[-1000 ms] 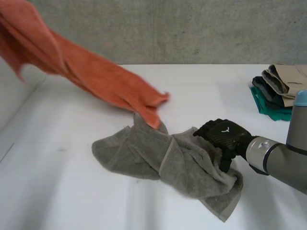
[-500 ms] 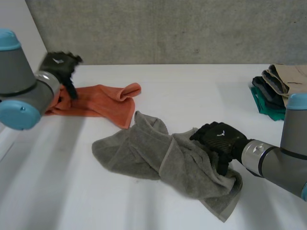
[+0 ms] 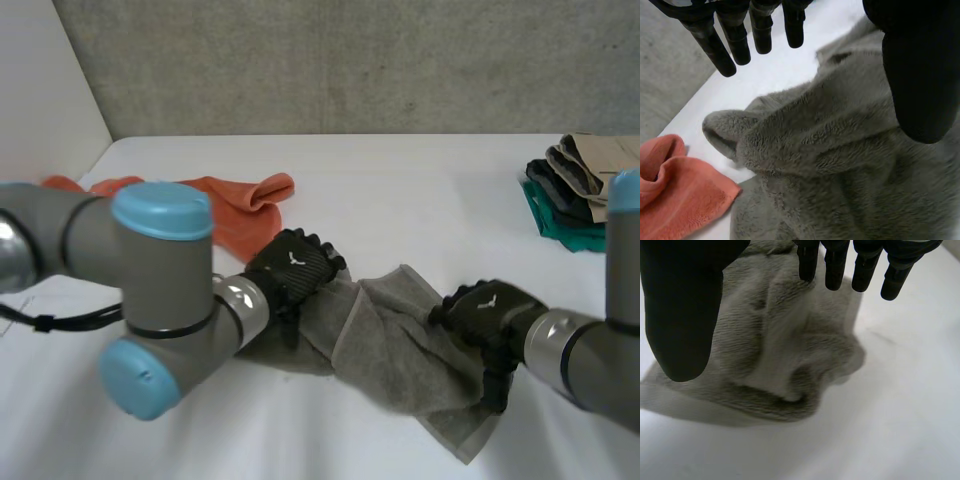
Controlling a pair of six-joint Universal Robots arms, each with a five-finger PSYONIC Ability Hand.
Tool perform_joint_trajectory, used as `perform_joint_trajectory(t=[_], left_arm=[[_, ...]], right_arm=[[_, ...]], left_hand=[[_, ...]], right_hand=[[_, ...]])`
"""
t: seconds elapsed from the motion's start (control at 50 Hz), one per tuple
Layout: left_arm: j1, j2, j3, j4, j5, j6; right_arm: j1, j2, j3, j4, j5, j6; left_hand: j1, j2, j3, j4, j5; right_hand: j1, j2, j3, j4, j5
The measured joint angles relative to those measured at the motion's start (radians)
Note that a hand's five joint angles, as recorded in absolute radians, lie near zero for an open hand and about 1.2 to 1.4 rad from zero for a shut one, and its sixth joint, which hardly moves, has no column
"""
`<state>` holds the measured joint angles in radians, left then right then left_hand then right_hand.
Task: Fold the laundry.
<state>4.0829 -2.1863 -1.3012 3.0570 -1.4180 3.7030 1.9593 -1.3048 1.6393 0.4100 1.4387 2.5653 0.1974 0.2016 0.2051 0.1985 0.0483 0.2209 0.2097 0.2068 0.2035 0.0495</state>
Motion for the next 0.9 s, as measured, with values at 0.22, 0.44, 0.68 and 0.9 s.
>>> perform_joint_trajectory(t=[0.22, 0.44, 0.68, 0.9], left_arm=[[-0.011, -0.182, 0.195, -0.052, -0.14, 0.142], [-0.078, 0.033, 0.141, 0.058, -0.29, 0.018], [-0.188, 0.107, -0.072, 0.264, -0.419, 0.028], [-0.223, 0.045, -0.074, 0.192, -0.455, 0.026]], right_arm=[[0.067, 0.067, 0.168, -0.378, 0.078, 0.088], [0.044, 0.035, 0.104, -0.653, 0.147, 0.169], [-0.021, 0.231, -0.23, -0.598, 0.005, 0.247], [-0.003, 0.389, -0.378, -0.489, 0.094, 0.227]], left_hand=[[0.752, 0.699, 0.665, 0.684, 0.646], [0.906, 0.976, 0.939, 0.986, 0.896], [0.846, 0.859, 0.851, 0.862, 0.828], [0.0, 0.001, 0.0, 0.0, -0.001]], right_hand=[[0.585, 0.627, 0.611, 0.607, 0.602], [0.867, 0.954, 0.969, 0.988, 0.942], [0.867, 0.954, 0.969, 0.988, 0.949], [0.003, 0.008, 0.011, 0.017, -0.002]])
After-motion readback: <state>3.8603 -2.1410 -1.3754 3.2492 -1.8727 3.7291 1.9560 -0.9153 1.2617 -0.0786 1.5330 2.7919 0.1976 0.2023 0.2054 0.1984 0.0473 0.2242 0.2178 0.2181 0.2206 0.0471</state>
